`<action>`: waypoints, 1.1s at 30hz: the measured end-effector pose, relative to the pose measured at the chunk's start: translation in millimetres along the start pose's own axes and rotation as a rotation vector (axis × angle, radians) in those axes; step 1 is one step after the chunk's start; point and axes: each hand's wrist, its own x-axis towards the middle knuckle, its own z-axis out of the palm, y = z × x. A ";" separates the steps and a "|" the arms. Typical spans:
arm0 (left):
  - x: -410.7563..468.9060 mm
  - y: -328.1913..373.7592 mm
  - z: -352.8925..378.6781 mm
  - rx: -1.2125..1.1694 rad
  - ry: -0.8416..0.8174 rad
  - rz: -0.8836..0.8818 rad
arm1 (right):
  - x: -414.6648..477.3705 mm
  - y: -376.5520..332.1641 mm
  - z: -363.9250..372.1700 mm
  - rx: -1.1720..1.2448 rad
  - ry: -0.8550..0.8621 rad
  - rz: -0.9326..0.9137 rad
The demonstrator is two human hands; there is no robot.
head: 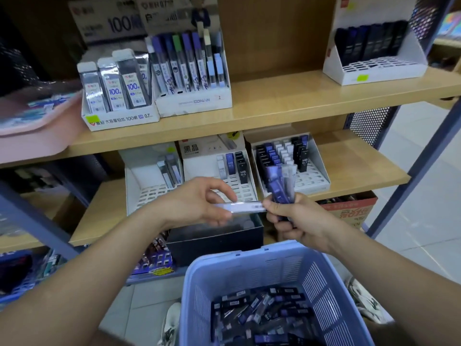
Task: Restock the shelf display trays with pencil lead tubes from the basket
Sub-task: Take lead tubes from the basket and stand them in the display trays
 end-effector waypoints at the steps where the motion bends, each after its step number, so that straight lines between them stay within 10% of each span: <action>1: -0.1 -1.8 -8.3 -0.063 0.071 0.014 | 3.6 1.8 0.9 0.038 0.007 0.014; 10: 5.4 -34.3 -45.8 -0.438 0.357 0.000 | 37.0 16.2 43.3 -0.149 -0.041 0.056; 33: 29.9 -115.5 -131.3 0.329 1.010 -0.029 | 151.6 39.2 125.4 -0.609 0.071 -0.278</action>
